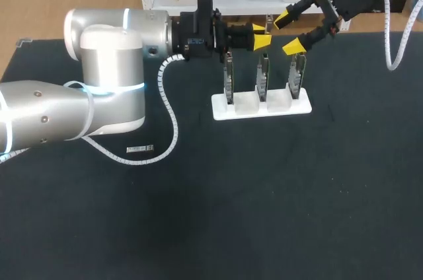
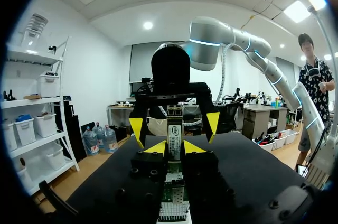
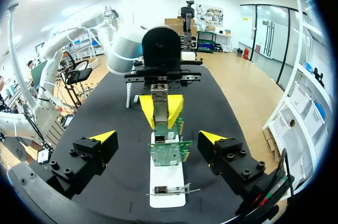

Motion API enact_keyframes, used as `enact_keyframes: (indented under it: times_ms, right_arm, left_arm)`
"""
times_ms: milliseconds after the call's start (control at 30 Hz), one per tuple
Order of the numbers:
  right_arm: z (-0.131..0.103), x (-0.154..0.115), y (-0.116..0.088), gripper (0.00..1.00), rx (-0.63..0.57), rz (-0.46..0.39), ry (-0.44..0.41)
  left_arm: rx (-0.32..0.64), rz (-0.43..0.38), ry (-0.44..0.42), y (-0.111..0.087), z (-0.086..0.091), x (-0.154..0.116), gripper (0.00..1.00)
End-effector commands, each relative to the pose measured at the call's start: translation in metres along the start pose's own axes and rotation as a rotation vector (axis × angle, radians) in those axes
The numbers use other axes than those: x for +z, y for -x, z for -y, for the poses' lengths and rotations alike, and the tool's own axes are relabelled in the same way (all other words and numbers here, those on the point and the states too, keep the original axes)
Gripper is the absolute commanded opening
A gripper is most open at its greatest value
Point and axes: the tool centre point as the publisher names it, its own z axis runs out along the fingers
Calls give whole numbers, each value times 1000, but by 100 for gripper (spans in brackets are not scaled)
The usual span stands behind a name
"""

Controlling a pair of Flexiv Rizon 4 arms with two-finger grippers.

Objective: Pick up the optical module with the left hand, and insert it into the network port with the right hand.

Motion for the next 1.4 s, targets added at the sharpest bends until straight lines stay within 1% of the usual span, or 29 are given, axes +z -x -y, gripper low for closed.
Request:
enact_keyframes:
  times_ms: [33, 167, 233, 333, 533, 900, 1167, 1400]
  right_arm:
    - [2, -2, 8, 100, -8, -7, -16]
    - [9, -5, 19, 100, -8, 11, -18]
    - [12, -5, 24, 100, 1, 31, 2]
    - [17, -7, 31, 100, 9, 46, 6]
    - [18, -5, 37, 100, -8, 54, 16]
    - [7, -1, 44, 100, -16, 58, 45]
    - [0, 0, 48, 100, -5, 69, 30]
    - [-7, 3, 51, 100, 0, 78, 33]
  left_arm:
    - [2, 2, 1, -1, -1, 1, 0]
    - [2, 2, 1, -1, -1, 1, 0]
    - [2, 2, 1, -1, -1, 1, 0]
    - [2, 2, 1, -1, -1, 1, 0]
    - [2, 2, 1, -1, -1, 1, 0]
    - [2, 2, 1, -1, -1, 1, 0]
    - [2, 2, 1, -1, -1, 1, 0]
    - [2, 2, 1, -1, -1, 1, 0]
